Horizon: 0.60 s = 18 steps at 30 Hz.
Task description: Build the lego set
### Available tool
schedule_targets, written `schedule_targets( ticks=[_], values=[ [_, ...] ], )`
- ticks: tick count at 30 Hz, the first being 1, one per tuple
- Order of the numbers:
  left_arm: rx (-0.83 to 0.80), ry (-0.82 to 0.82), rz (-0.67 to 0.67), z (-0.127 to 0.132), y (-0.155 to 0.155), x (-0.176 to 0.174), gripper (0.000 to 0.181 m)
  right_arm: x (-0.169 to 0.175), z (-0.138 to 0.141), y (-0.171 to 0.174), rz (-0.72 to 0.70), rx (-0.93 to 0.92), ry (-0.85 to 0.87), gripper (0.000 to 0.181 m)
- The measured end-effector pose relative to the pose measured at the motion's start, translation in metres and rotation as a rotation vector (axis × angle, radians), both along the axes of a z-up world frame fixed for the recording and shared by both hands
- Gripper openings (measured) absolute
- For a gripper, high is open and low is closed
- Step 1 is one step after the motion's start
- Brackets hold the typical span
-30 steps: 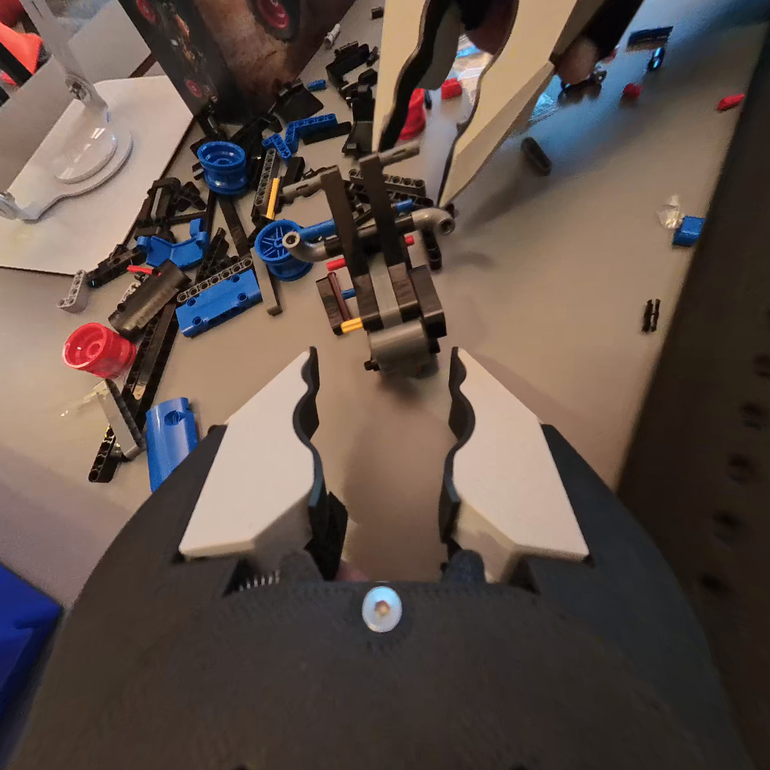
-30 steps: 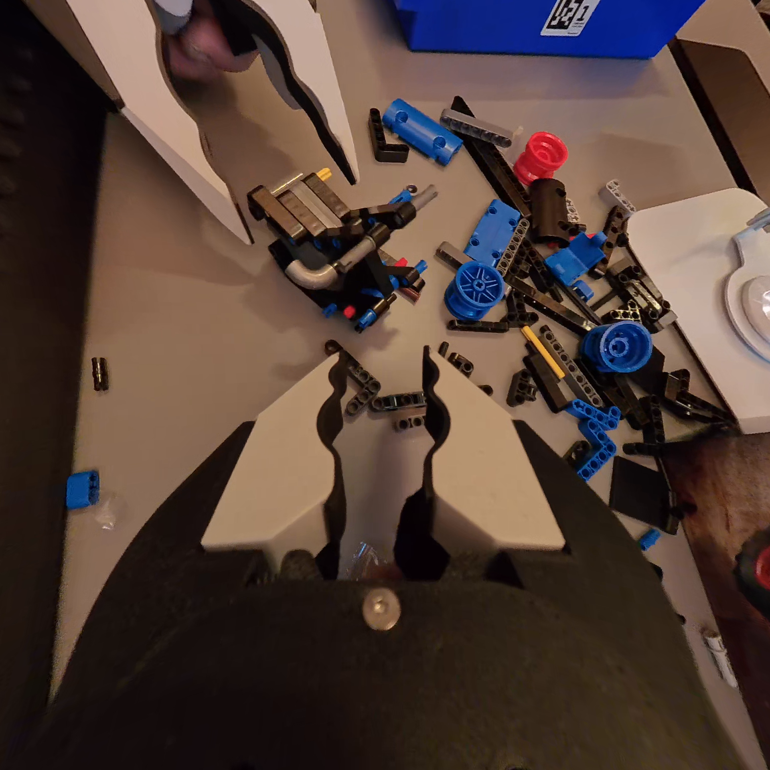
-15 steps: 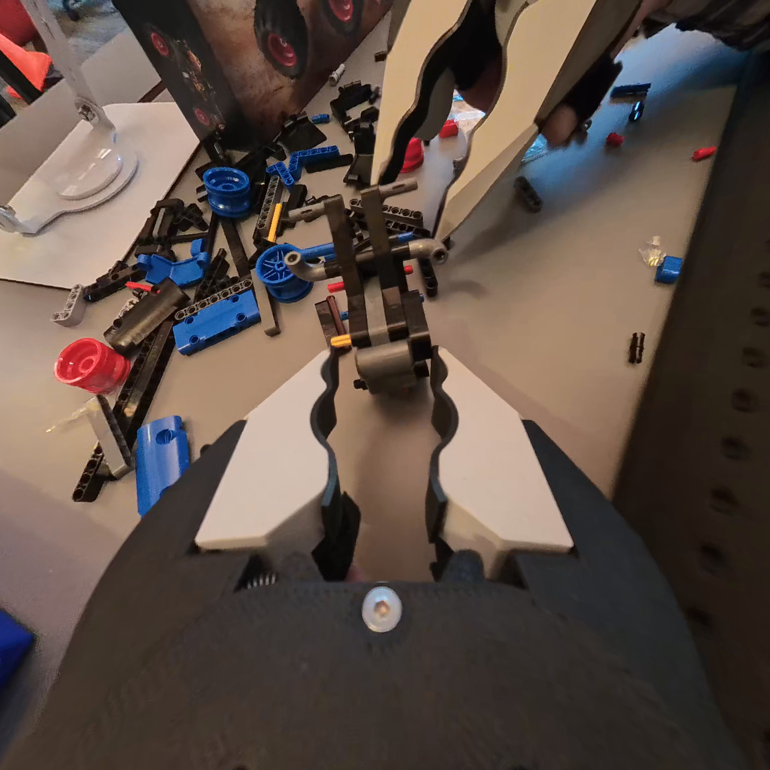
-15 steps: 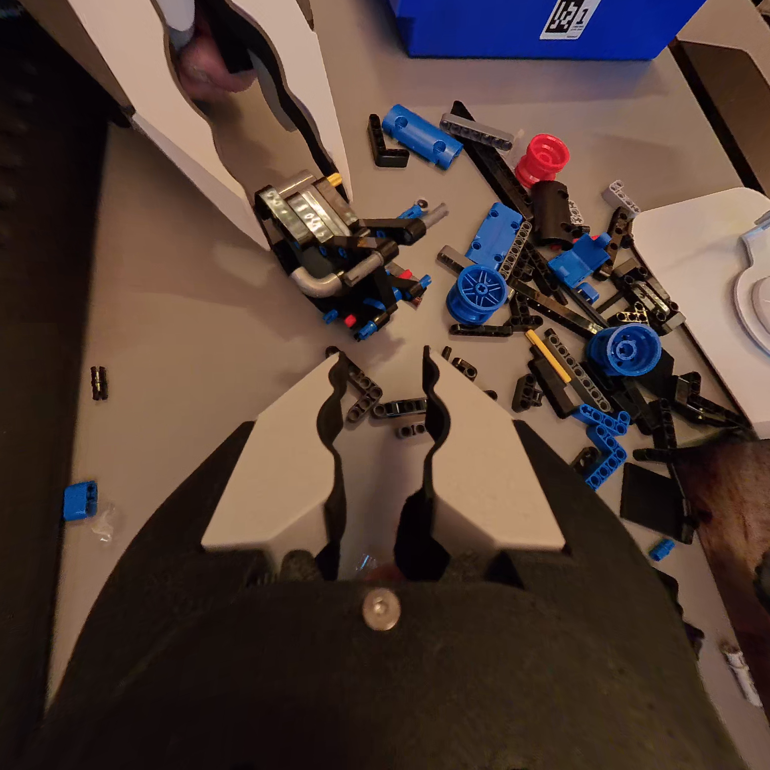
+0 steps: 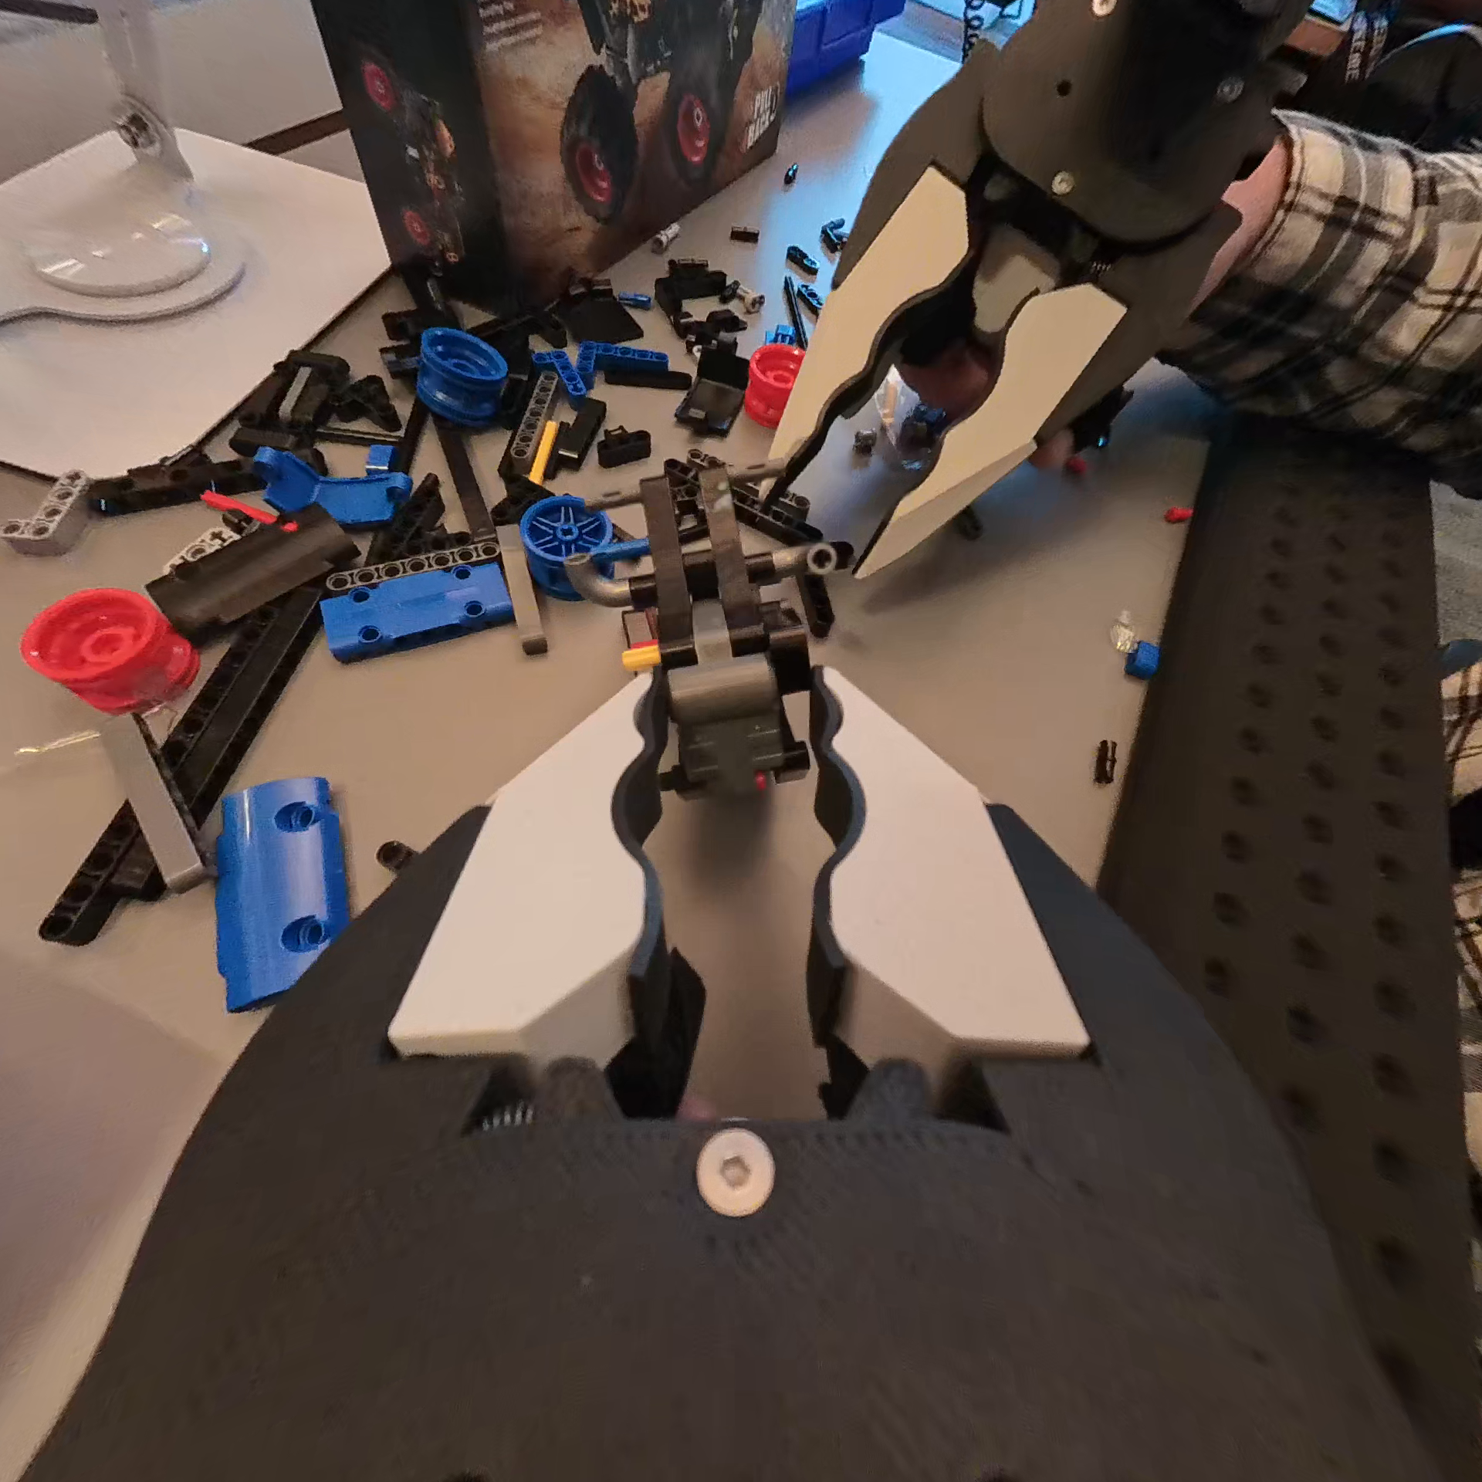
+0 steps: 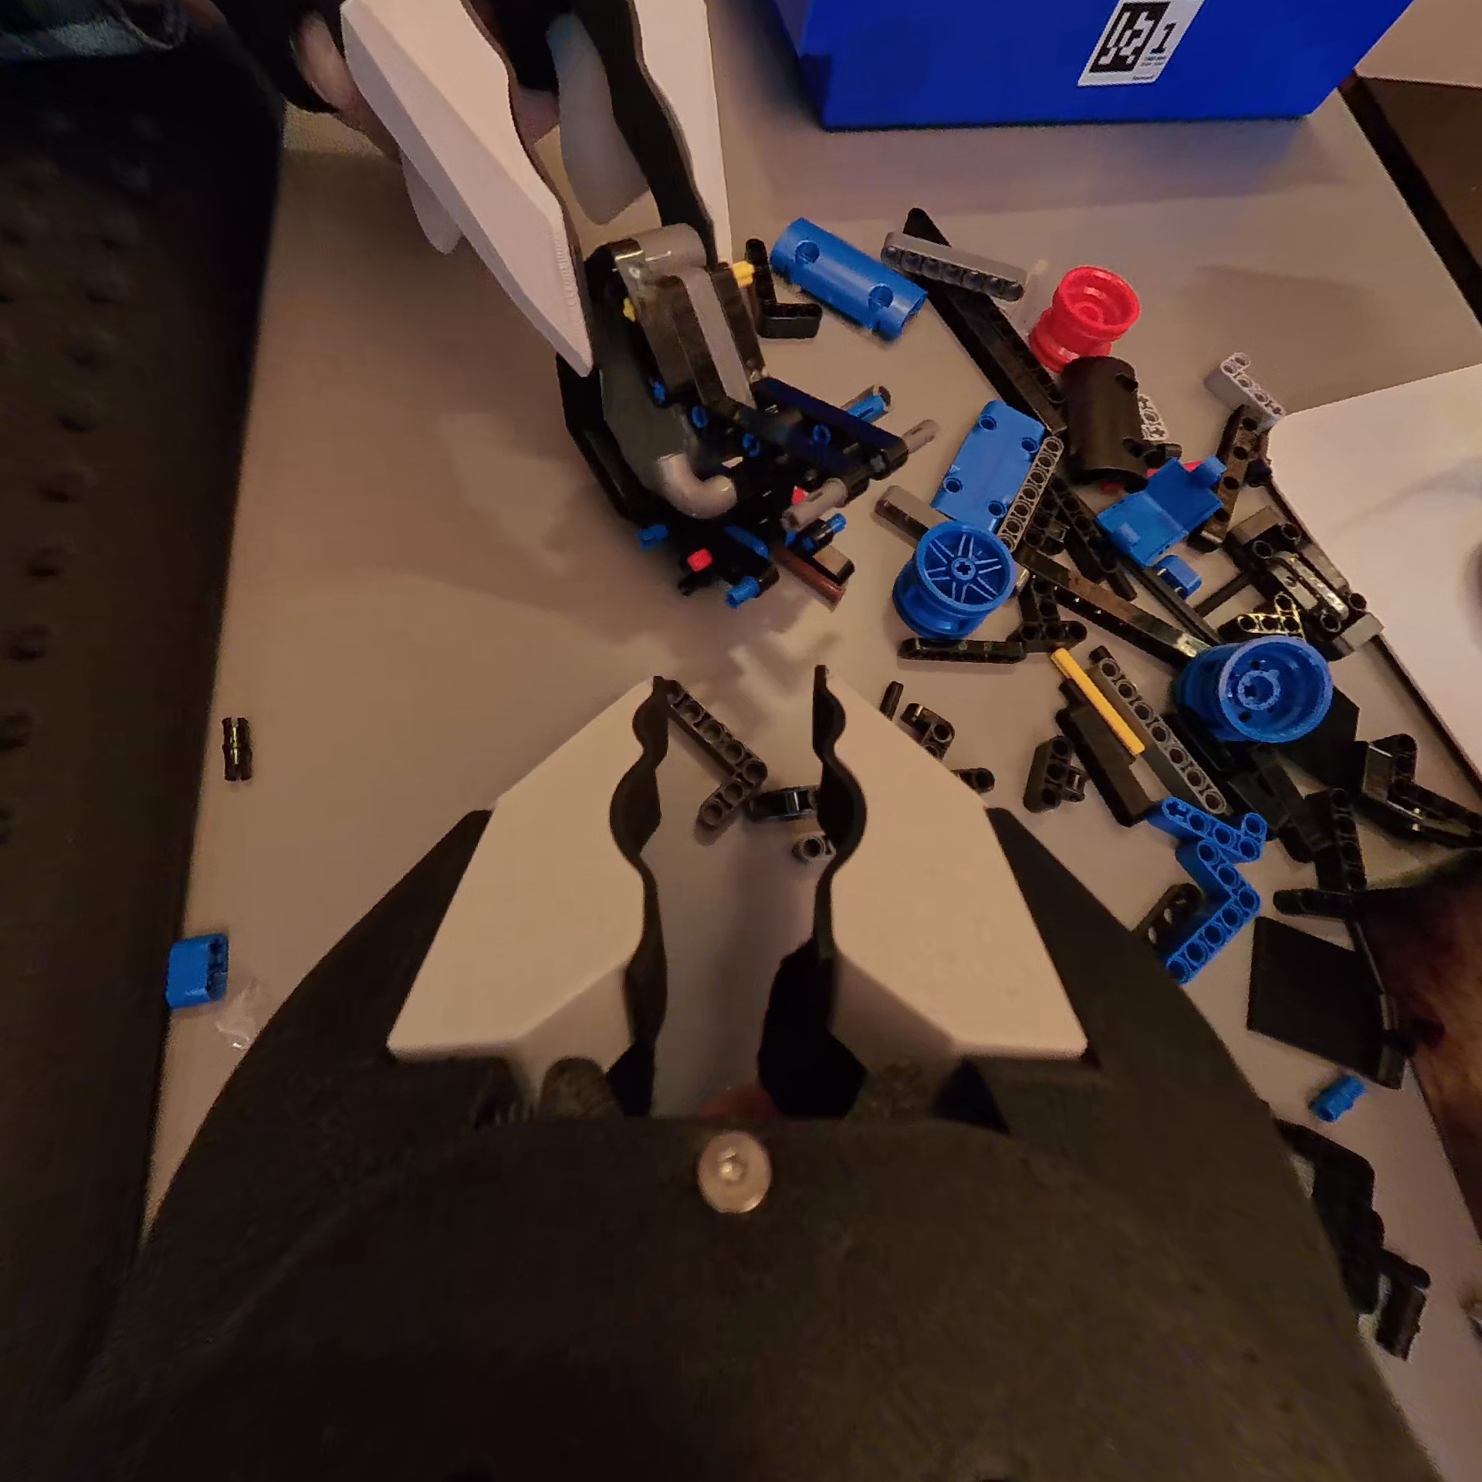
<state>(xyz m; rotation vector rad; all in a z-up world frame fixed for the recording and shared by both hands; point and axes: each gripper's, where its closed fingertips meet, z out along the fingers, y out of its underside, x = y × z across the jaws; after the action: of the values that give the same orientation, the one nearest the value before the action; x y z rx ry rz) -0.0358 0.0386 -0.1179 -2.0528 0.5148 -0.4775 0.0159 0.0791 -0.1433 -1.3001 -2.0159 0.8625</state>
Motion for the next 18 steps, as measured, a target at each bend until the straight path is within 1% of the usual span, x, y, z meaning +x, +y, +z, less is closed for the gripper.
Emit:
schedule_targets(
  ticks=[2, 3, 5, 7, 9, 12, 15, 18],
  values=[
    [-0.01, 0.039, -0.004, -0.003, -0.002, -0.001, 0.034, 0.001, 0.0, 0.002, -0.003, 0.001, 0.002, 0.035],
    [-0.011, 0.069, -0.001, -0.006, -0.002, -0.003, 0.038, 0.001, 0.0, 0.002, -0.005, 0.001, 0.002, 0.035],
    [-0.02, 0.117, 0.001, -0.01, -0.003, -0.004, 0.052, 0.002, 0.0, 0.005, -0.009, 0.001, 0.004, 0.035],
    [-0.012, 0.131, -0.013, -0.012, -0.004, -0.001, 0.056, 0.002, 0.001, 0.006, -0.011, 0.002, 0.006, 0.035],
    [-0.014, 0.145, -0.026, -0.012, -0.007, 0.002, 0.057, 0.003, 0.001, 0.008, -0.016, 0.009, 0.008, 0.035],
    [-0.014, 0.207, 0.001, -0.017, -0.008, -0.004, 0.055, 0.005, 0.003, 0.011, -0.021, 0.01, 0.011, 0.035],
    [-0.032, 0.214, -0.011, -0.021, -0.012, -0.003, 0.056, 0.005, 0.003, 0.012, -0.024, 0.018, 0.015, 0.035],
    [-0.015, 0.196, -0.014, -0.012, -0.016, -0.005, 0.059, 0.005, 0.008, 0.016, -0.034, 0.039, 0.037, 0.036]
  ],
)
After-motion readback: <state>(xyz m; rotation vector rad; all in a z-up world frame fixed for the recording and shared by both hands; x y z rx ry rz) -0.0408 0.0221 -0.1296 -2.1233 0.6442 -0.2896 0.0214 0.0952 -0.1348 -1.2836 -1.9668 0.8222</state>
